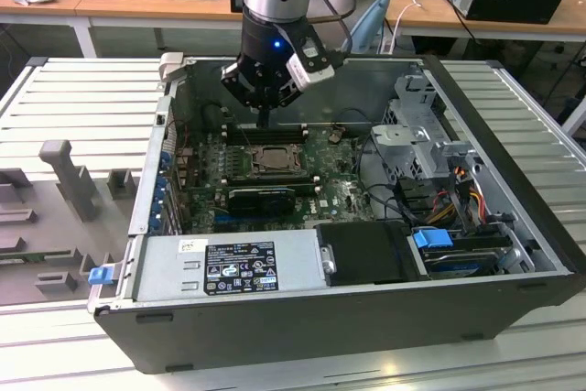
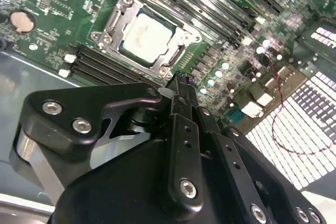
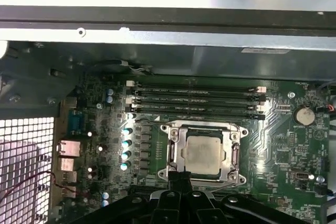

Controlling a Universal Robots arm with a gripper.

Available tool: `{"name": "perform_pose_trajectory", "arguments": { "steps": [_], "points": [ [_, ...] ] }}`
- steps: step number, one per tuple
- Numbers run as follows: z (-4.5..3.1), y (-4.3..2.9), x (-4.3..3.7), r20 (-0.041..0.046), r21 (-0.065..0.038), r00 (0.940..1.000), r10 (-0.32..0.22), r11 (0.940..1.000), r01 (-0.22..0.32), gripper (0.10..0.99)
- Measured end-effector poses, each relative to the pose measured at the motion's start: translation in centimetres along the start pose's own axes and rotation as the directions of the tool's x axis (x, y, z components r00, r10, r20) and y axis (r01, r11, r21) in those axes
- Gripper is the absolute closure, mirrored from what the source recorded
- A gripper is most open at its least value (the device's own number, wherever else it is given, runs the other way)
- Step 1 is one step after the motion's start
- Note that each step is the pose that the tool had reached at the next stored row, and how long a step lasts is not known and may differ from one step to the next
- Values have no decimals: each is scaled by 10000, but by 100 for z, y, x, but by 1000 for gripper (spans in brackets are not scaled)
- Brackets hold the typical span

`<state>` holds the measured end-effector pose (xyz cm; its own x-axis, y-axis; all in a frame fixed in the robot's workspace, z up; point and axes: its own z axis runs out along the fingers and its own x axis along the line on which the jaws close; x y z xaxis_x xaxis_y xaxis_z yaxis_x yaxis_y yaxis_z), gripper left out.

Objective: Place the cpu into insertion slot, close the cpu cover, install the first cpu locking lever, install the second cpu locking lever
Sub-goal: 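Install the first cpu locking lever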

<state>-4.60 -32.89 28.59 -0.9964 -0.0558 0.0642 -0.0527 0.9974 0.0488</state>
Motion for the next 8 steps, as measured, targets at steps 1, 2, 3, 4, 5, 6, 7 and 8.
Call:
{"name": "perform_pose_trajectory", "arguments": {
  "steps": [1,2,3,4,5,6,7,8],
  "points": [
    [1,0,0,78,-12,9999,-80,10000,80,980],
    [1,0,0,108,-38,9999,-121,9999,121,980],
    [2,0,1,233,-191,9994,-250,9995,254,980],
    [2,0,6,264,-469,9992,-304,9984,316,980],
    [7,-1,35,296,-689,9991,-320,9970,339,980],
    [22,-1,68,339,-694,9989,-322,9970,345,980],
    [26,0,89,342,-694,9989,-322,9970,345,980],
    [30,1,119,343,-702,9989,-324,9969,347,980]
  ]
}}
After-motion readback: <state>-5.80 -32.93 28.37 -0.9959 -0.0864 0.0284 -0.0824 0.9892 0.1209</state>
